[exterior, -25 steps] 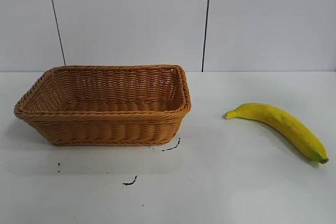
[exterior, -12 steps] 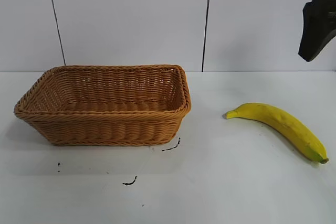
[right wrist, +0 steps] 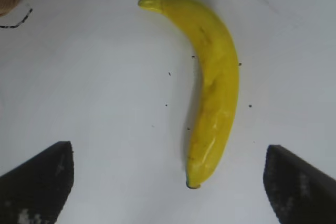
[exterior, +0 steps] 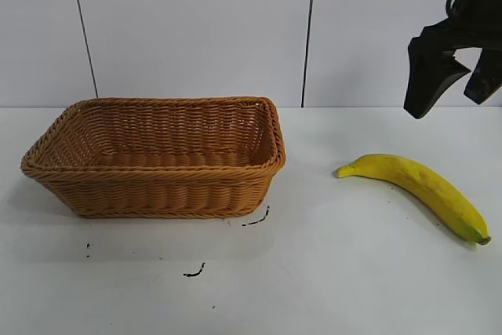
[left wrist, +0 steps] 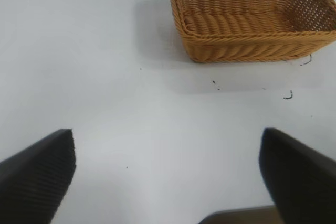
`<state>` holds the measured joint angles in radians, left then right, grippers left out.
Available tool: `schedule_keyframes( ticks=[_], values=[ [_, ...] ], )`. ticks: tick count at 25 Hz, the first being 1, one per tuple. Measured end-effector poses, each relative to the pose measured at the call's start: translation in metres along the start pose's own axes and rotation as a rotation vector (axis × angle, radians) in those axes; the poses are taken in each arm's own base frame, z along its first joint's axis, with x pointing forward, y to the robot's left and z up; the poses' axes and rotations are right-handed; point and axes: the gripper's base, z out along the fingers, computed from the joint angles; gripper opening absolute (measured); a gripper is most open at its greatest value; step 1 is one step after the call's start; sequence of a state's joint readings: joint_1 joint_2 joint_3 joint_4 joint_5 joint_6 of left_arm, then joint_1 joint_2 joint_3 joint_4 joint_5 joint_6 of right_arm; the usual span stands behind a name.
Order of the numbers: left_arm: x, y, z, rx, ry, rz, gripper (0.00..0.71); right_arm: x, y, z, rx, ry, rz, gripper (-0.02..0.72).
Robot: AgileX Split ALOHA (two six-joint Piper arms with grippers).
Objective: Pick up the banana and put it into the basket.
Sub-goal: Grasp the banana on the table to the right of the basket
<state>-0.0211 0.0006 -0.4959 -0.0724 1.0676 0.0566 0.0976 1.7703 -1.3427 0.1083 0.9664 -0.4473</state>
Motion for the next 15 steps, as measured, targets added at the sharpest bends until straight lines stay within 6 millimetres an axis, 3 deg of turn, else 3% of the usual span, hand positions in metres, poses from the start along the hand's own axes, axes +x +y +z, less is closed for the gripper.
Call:
schedule_keyframes(
  ticks=[9,15],
  values=[
    [0.0,0.0,0.0,0.0,0.0,0.0,0.69,-0.003,-0.012,0.018,0.102,0.016,0.052,0.683],
    [0.0,0.0,0.0,0.0,0.0,0.0,0.69,-0.005,-0.016,0.052,0.096,0.041,0.052,0.683]
  ],
)
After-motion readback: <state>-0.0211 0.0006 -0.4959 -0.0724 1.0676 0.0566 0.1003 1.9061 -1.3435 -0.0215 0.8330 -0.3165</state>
